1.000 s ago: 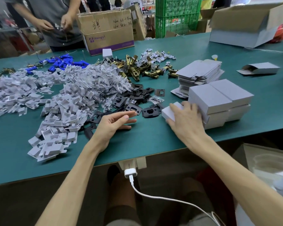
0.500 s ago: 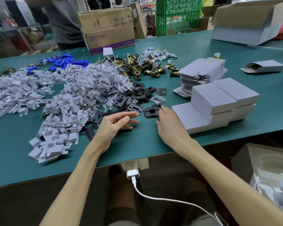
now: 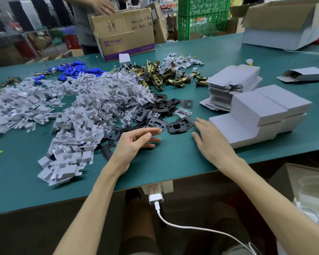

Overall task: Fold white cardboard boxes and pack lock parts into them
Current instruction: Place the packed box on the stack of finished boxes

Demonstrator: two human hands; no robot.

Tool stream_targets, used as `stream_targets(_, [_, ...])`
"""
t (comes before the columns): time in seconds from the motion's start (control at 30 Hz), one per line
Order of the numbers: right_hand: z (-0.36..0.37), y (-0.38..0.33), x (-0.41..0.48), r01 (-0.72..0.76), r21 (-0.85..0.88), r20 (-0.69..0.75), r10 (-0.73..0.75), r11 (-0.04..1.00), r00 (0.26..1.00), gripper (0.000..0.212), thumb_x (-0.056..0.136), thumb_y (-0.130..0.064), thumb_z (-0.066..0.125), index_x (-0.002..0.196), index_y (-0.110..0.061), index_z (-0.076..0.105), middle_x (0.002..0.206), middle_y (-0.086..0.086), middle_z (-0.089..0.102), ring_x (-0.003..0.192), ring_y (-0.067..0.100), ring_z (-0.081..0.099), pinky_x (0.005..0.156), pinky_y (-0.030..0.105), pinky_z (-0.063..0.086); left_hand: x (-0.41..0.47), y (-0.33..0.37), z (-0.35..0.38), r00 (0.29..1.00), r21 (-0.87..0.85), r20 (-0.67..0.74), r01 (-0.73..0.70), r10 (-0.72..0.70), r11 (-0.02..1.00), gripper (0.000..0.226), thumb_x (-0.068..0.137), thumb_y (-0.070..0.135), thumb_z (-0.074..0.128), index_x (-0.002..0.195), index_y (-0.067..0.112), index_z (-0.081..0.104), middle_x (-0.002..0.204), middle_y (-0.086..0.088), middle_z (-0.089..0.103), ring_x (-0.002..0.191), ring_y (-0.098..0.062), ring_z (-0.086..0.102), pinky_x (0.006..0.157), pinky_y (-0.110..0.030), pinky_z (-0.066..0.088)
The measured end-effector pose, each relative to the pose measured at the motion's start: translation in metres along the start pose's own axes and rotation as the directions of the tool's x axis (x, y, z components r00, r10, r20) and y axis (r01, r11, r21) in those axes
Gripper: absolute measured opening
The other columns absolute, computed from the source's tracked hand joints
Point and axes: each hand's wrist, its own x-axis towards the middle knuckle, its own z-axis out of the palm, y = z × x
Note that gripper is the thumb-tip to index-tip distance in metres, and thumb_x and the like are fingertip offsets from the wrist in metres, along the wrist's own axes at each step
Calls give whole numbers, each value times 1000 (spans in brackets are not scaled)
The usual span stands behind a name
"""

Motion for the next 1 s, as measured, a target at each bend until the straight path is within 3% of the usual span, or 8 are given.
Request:
stream_targets(0.2, [-12, 17, 9, -50, -25, 17, 50, 998, 999, 38, 108, -23, 45, 135, 0, 57, 150, 13, 51, 140, 30, 43, 117, 39, 33, 0, 0, 1, 1000, 3, -3, 6, -6, 1000, 26, 107, 5, 53, 123, 7, 74, 123, -4, 76, 110, -27, 74, 90, -33, 61])
stream_targets(0.33, [-20, 1, 18, 6, 7, -99, -5, 1000, 995, 29, 105, -19, 49, 124, -2, 61, 132, 13, 61, 126, 32, 52, 104, 44, 45, 1, 0, 2, 1000, 8, -10, 4, -4, 1000, 26, 107, 5, 53, 122, 8, 74, 122, -4, 77, 109, -27, 75, 89, -32, 61])
stream_targets(0.47, [-39, -16, 56, 84, -198, -276, -138, 976, 951, 40, 100, -10, 52, 138, 3, 50, 150, 20, 46, 140, 35, 36, 118, 40, 30, 0, 0, 2, 1000, -8, -23, 12, -12, 1000, 25, 106, 5, 54, 119, 8, 75, 120, -5, 77, 107, -28, 75, 89, -34, 62])
stream_targets(0.57, [-57, -13, 93, -110, -332, -230, 33, 937, 973, 67, 101, -12, 52, 155, 9, 18, 165, 27, 12, 154, 41, 11, 127, 49, 11, 1, 0, 1, 999, -26, -36, 14, -15, 1000, 25, 106, 5, 54, 119, 8, 76, 119, -6, 77, 107, -29, 75, 88, -34, 62])
stream_targets(0.67, [-63, 2, 115, -252, -391, -148, 210, 885, 966, 72, 103, -11, 50, 157, 10, 7, 165, 32, 3, 154, 46, 3, 126, 55, 6, 1, 0, 0, 999, -41, -42, 12, -14, 999, 26, 106, 6, 54, 119, 10, 76, 119, -6, 77, 107, -29, 76, 86, -32, 62])
stream_targets(0.73, [-65, 11, 117, -288, -392, -113, 265, 874, 958, 63, 101, -8, 49, 153, 13, 19, 161, 34, 17, 151, 48, 15, 124, 56, 11, 1, -1, 0, 999, -49, -39, 17, -19, 999, 26, 106, 6, 54, 118, 11, 76, 119, -6, 77, 107, -29, 76, 86, -31, 62])
stream_targets(0.83, [-62, 27, 113, -208, -457, -204, 126, 865, 971, 37, 96, -3, 54, 131, 8, 47, 135, 30, 50, 127, 44, 45, 109, 50, 36, 2, -1, 0, 999, -57, -38, 14, -16, 998, 26, 107, 7, 54, 118, 12, 77, 120, -6, 77, 107, -29, 75, 87, -32, 61])
stream_targets(1.0, [-76, 28, 102, -129, -462, -240, 17, 878, 971, 26, 93, 2, 51, 118, 8, 54, 121, 31, 58, 114, 46, 49, 91, 51, 41, 2, 0, -1, 999, -62, -40, 19, -21, 998, 26, 107, 7, 54, 120, 9, 75, 120, -7, 77, 108, -29, 75, 88, -33, 61])
